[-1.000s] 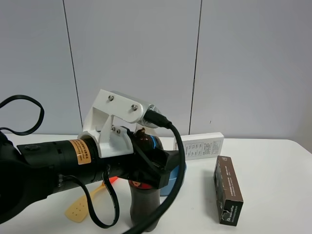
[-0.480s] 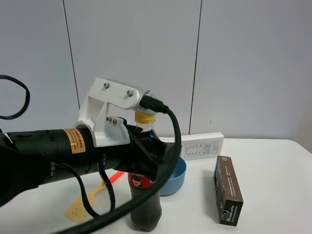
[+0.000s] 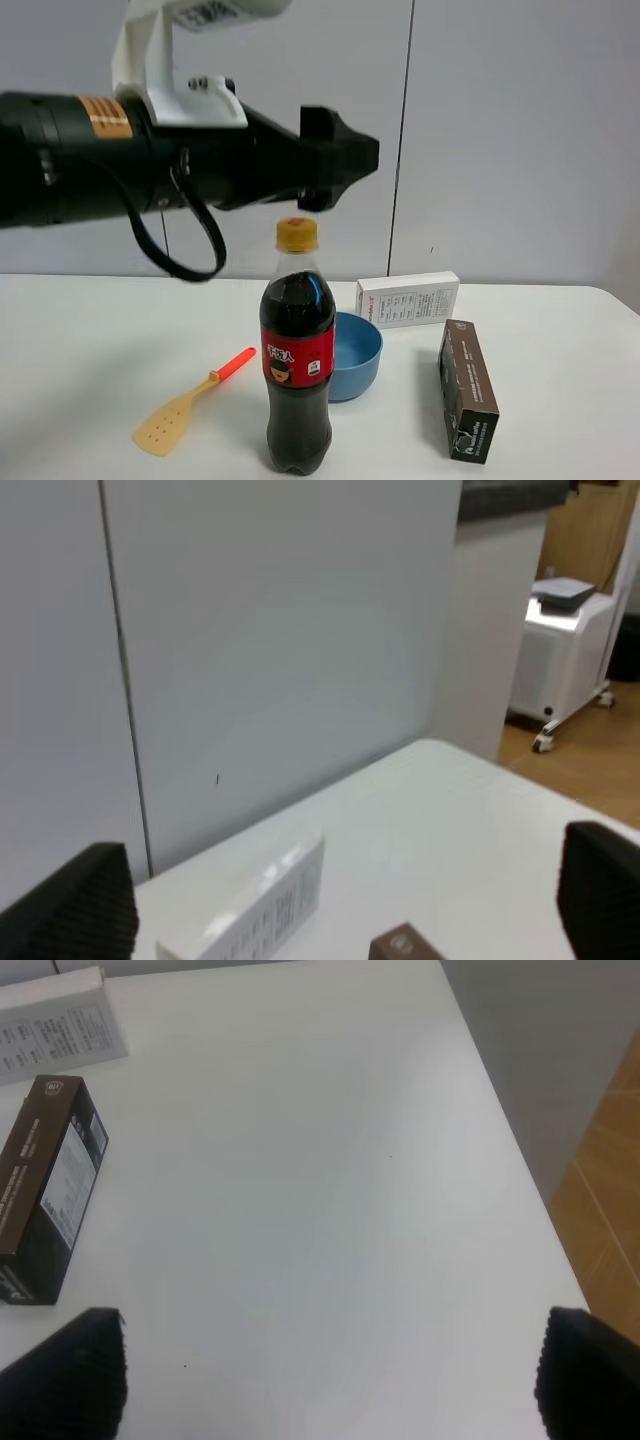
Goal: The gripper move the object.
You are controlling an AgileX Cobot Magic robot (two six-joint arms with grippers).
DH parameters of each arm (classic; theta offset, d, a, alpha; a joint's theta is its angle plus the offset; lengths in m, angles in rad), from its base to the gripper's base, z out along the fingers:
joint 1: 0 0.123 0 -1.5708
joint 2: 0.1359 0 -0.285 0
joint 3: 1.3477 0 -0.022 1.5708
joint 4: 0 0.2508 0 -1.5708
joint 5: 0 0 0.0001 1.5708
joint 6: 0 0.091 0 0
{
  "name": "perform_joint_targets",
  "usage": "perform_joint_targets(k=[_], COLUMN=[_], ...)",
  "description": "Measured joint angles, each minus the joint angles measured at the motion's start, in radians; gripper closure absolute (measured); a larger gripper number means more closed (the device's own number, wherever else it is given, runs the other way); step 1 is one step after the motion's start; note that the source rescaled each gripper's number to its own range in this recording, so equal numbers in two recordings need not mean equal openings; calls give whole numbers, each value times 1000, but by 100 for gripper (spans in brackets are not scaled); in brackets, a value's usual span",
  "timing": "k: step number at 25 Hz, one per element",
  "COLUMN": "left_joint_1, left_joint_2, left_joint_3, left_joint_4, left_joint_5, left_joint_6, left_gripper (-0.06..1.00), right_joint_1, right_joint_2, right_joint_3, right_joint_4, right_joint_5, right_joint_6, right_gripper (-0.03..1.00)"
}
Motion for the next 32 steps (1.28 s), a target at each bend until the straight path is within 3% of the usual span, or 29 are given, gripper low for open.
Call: perform_joint_targets(k=[3, 6, 9, 12, 23, 32], left_joint_1=[0, 6, 39, 97, 372, 657], left_joint_2=[-45, -67, -70, -70, -70, -133], left_joint_3=[-73, -147, -213, -266, -514, -620], left_joint_4=[-13, -14, -13, 6, 201, 230], left_joint_5=[101, 184, 258, 353, 795, 1047], left_joint_6=[1, 5, 32, 71, 146, 147], left_gripper=[30, 17, 3, -3, -4, -5], right_joint_1=[0, 0, 0, 0, 0, 0], right_joint_2=[0, 0, 0, 0, 0, 0], right_joint_3=[0, 0, 0, 0, 0, 0], right_joint_4=[0, 0, 0, 0, 0, 0], right_joint_5=[0, 0, 0, 0, 0, 0], right_joint_6=[0, 0, 0, 0, 0, 0], right_gripper=[-3, -3, -3, -3, -3, -3])
